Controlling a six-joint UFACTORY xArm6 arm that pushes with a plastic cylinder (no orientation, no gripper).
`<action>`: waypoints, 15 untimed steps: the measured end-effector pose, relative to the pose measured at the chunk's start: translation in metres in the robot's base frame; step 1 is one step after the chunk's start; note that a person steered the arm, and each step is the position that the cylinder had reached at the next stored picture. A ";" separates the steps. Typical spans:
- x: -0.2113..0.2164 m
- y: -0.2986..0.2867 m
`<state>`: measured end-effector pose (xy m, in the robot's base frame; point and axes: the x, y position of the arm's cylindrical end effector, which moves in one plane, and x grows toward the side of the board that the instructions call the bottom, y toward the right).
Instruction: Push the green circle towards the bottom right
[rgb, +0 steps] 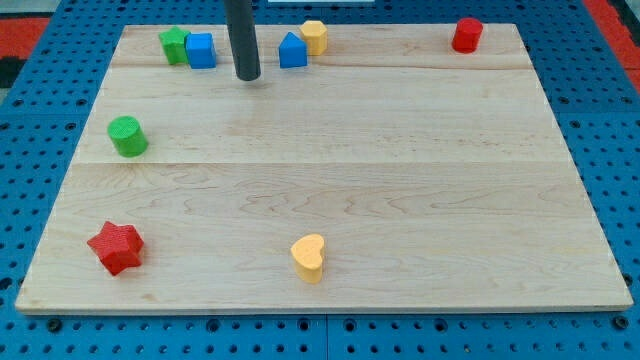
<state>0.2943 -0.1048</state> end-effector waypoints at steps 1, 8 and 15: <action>0.000 -0.069; 0.174 -0.098; 0.187 0.097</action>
<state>0.4817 -0.0076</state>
